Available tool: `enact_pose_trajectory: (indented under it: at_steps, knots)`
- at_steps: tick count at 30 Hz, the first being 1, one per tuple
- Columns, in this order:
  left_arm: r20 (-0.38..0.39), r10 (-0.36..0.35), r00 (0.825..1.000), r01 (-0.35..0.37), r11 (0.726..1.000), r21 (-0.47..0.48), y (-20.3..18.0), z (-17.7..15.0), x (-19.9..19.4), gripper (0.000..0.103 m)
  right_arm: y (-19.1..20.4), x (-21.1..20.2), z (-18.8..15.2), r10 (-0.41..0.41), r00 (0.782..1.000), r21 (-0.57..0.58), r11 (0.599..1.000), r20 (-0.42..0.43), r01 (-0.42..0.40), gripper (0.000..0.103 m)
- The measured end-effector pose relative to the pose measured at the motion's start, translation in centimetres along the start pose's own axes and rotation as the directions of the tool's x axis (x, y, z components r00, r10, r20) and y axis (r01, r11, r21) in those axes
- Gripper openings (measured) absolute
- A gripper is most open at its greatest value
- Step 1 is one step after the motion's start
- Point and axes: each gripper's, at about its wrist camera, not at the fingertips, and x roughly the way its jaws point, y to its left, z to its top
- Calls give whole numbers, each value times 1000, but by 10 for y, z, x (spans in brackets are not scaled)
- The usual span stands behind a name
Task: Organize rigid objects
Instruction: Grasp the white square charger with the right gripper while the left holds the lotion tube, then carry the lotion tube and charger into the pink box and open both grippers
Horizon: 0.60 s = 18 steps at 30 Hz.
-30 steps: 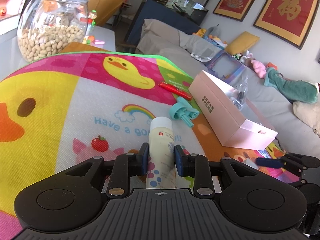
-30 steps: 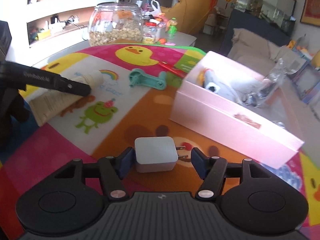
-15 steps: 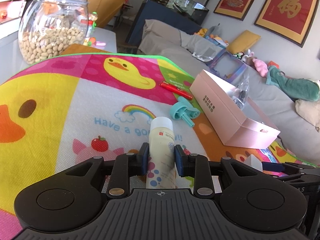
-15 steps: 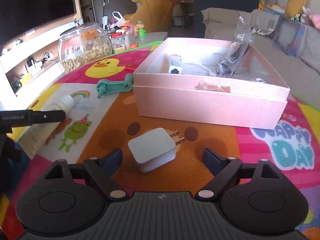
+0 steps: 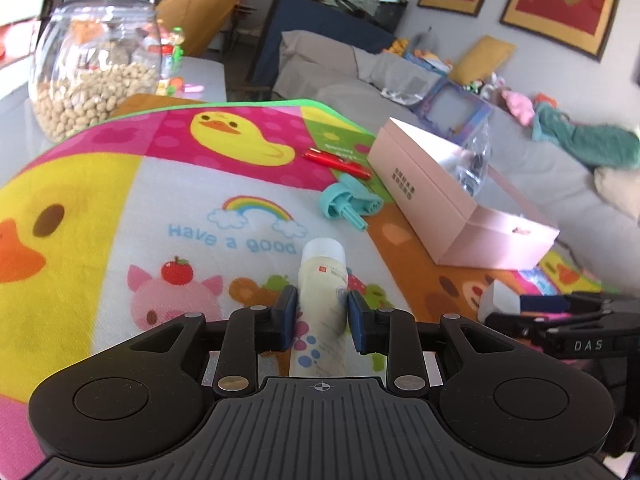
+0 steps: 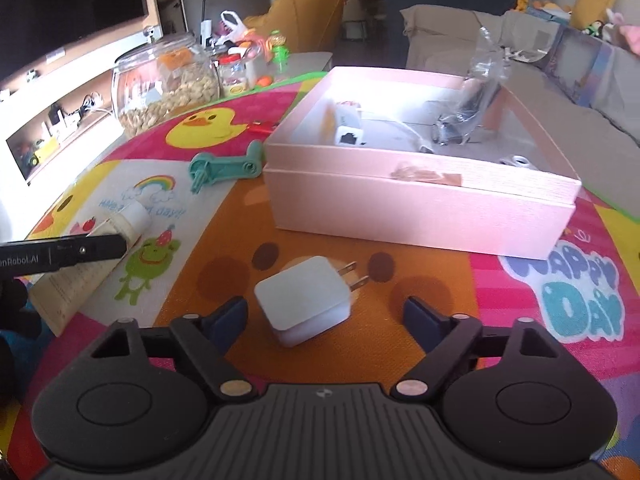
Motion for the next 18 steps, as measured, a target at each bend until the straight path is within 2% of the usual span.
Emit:
enact_pose_trajectory:
  at_steps: [3,7,11,14,18]
  knots:
    - [-24,55,998,-53,995,87,-14,1,2,30,6,-1,-4,-52,999,-59,997,15,52,77]
    - [-47,142,989,-127,963,239,-38,-3,3,30,7,0,-3,-35,999,-60,998,23,37,76]
    - [-60,131,990,-115,970,216,-33,-1,3,31,7,6,1,-32,999,-47,998,38,34,73]
    - [-61,106,992,-94,979,180,-27,0,2,31,12,8,3,-29,998,-65,997,49,32,62]
    - [-67,100,993,-90,986,139,-24,4,1,30,19,6,2,-48,997,-98,994,64,54,62]
